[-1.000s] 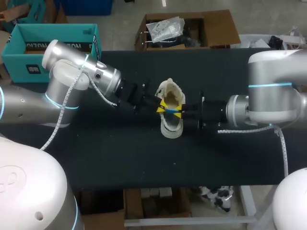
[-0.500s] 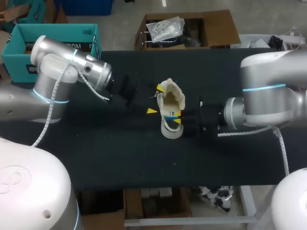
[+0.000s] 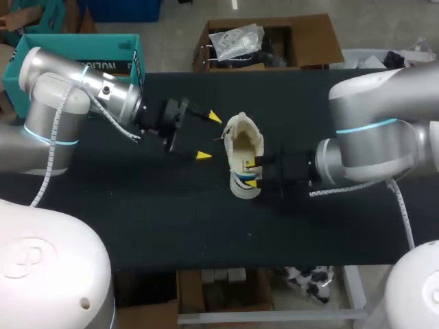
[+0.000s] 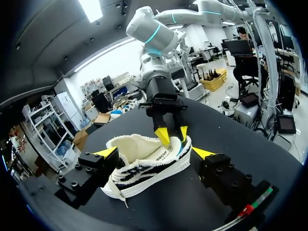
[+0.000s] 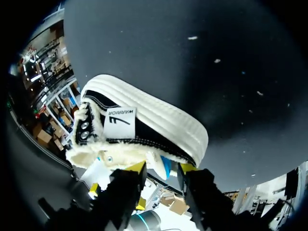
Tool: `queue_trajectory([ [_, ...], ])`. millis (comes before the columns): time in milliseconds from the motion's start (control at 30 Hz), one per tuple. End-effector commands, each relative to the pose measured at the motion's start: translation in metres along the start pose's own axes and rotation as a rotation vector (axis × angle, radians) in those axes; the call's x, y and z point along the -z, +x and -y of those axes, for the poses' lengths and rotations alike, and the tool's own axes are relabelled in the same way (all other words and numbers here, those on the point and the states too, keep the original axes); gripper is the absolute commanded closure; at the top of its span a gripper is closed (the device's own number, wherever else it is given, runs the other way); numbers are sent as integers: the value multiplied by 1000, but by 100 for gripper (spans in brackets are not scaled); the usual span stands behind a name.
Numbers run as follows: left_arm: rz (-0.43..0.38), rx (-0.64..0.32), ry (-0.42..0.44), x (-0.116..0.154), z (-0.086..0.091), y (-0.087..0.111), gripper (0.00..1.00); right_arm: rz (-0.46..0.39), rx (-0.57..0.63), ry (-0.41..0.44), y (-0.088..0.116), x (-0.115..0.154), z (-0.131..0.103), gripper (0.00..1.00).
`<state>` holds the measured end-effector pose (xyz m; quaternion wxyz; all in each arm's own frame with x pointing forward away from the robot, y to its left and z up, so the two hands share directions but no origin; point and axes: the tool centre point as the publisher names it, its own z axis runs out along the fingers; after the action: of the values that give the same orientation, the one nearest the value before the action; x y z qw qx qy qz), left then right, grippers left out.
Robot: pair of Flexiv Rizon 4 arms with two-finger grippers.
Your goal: Open the shoe tongue, take the insole out of the shoe, put the insole back into the shoe, and pack the shoe into the shoebox
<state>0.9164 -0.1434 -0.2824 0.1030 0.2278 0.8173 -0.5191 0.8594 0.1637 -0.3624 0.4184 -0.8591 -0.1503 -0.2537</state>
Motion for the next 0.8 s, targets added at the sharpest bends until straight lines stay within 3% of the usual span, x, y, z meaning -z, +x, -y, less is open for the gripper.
queue_trajectory([
  [33, -39, 69, -126, 18, 13, -1, 0, -20, 30, -16, -2, 28, 26, 55],
  [100, -102, 23, -341, 24, 13, -2, 0, -32, 43, 7, 0, 36, 35, 58],
  [133, -102, 23, -341, 24, 13, -2, 0, -39, 55, 15, 2, 39, 40, 65],
  [200, -102, 23, -341, 24, 13, -2, 0, -43, 79, 30, 8, 39, 47, 100],
  [400, -102, 23, -341, 24, 13, -2, 0, 11, 125, 55, 26, 9, 48, 100],
  [467, -62, 149, -337, 34, 13, -6, 0, 23, 116, 73, 26, -2, 45, 100],
  [567, -10, 488, -523, 47, 1, -15, 0, 28, 101, 82, 23, -14, 39, 100],
  [600, 6, 463, -458, 56, 3, -14, 0, 31, 97, 74, 22, -18, 38, 100],
  [800, 6, 463, -458, 56, 3, -14, 0, 39, 77, 57, 16, -29, 28, 100],
])
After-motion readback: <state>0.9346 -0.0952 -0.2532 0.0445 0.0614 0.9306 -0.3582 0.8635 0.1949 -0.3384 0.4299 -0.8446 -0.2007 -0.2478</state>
